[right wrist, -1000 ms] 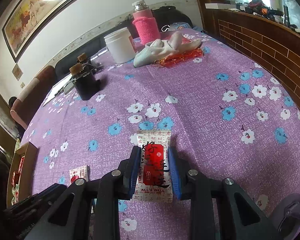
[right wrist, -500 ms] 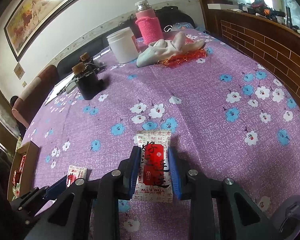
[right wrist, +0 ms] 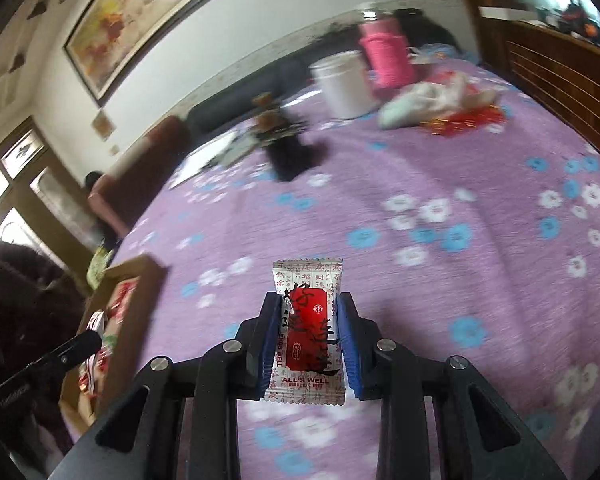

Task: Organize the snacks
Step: 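Carry both white-and-red packets over the tray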

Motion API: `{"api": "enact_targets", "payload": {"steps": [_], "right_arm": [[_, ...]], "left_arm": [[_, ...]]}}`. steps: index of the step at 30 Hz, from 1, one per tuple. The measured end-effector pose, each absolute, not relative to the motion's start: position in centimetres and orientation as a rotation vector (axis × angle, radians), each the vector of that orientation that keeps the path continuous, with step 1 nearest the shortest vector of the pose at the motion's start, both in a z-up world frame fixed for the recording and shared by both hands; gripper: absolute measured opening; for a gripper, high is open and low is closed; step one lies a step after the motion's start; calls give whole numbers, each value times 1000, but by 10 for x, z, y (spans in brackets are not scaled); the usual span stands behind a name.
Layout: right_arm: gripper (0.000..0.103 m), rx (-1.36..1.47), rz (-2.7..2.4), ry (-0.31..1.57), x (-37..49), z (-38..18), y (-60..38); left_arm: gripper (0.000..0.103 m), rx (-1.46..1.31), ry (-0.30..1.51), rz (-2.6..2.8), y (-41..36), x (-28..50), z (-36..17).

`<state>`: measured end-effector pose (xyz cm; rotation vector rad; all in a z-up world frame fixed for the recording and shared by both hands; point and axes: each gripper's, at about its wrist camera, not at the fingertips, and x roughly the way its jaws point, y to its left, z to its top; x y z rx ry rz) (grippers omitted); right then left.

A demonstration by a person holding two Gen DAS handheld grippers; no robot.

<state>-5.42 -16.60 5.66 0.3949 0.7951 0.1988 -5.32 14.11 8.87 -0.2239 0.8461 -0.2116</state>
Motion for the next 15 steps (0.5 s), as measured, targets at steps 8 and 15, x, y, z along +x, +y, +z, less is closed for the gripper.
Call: {"api": "enact_targets", "payload": {"steps": [8, 15], "right_arm": [[29, 282, 376, 813, -50, 86, -60], [29, 148, 510, 885, -30, 84, 48]], "left_arm": [[25, -304, 848, -32, 237, -71, 72], [25, -372, 891, -63, 261, -81, 46]]}}
